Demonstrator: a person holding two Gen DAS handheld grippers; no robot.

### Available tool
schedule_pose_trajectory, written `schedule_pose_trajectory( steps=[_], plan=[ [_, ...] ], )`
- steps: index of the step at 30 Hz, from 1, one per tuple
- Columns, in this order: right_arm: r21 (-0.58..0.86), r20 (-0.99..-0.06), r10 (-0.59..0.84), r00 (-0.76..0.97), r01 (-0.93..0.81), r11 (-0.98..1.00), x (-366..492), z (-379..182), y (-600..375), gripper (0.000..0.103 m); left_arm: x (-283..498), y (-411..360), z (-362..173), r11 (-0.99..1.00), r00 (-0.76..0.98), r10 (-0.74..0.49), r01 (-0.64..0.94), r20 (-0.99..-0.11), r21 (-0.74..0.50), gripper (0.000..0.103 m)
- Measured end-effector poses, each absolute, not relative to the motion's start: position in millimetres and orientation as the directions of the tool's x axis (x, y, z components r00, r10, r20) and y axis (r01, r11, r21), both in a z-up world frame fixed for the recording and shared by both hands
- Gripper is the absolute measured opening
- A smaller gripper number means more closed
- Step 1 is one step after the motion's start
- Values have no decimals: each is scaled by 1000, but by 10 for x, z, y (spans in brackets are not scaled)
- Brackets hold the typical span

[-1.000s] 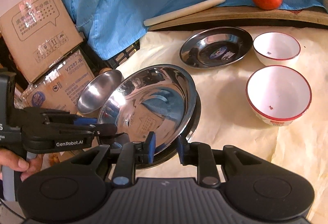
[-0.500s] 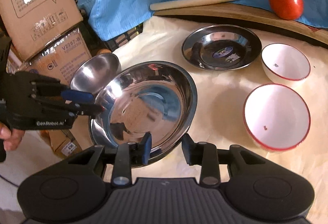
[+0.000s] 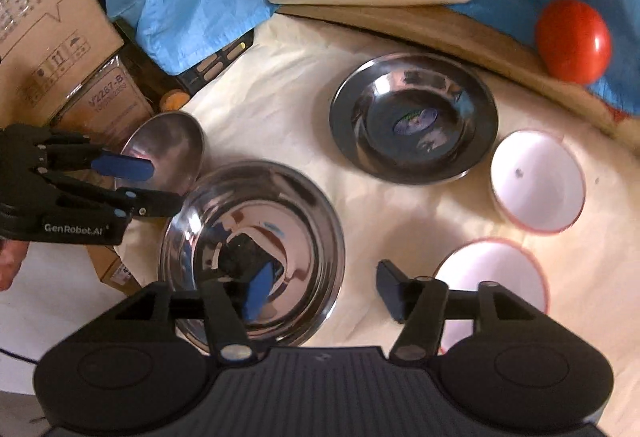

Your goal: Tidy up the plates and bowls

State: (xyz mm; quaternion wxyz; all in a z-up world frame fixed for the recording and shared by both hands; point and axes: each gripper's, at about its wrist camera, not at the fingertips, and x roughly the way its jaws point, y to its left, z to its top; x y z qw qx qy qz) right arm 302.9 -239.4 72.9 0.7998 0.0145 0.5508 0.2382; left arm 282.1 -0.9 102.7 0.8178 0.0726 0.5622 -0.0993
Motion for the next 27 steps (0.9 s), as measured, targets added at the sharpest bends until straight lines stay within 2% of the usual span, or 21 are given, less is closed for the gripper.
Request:
schedule_pose_trajectory(
  steps=[3, 7, 9, 14, 27],
  plan=[
    [268, -882, 376, 283, -355, 896, 3113, 864, -2403, 73, 2912, 2, 1062, 982, 338, -69, 191, -939, -3, 60],
    [242, -885, 351, 306, -343, 908, 3210, 1024, -2424, 85, 3032, -31, 1121, 988, 339, -50, 154, -939, 3, 77],
    [221, -883, 336, 327, -342, 913, 3240, 1082, -2417, 87, 3078, -63, 1153, 988, 349, -36, 152, -936, 19, 79],
    [191, -876, 307, 371, -317, 929, 3325, 1152, -2417, 92, 3273, -126, 1178, 989, 386, -5, 137, -922, 52, 93],
    [92, -915, 183, 360, -256, 962, 3655, 1025, -2380, 96, 3775, -339, 814, 969, 351, 37, 216, -936, 120, 94]
  ],
)
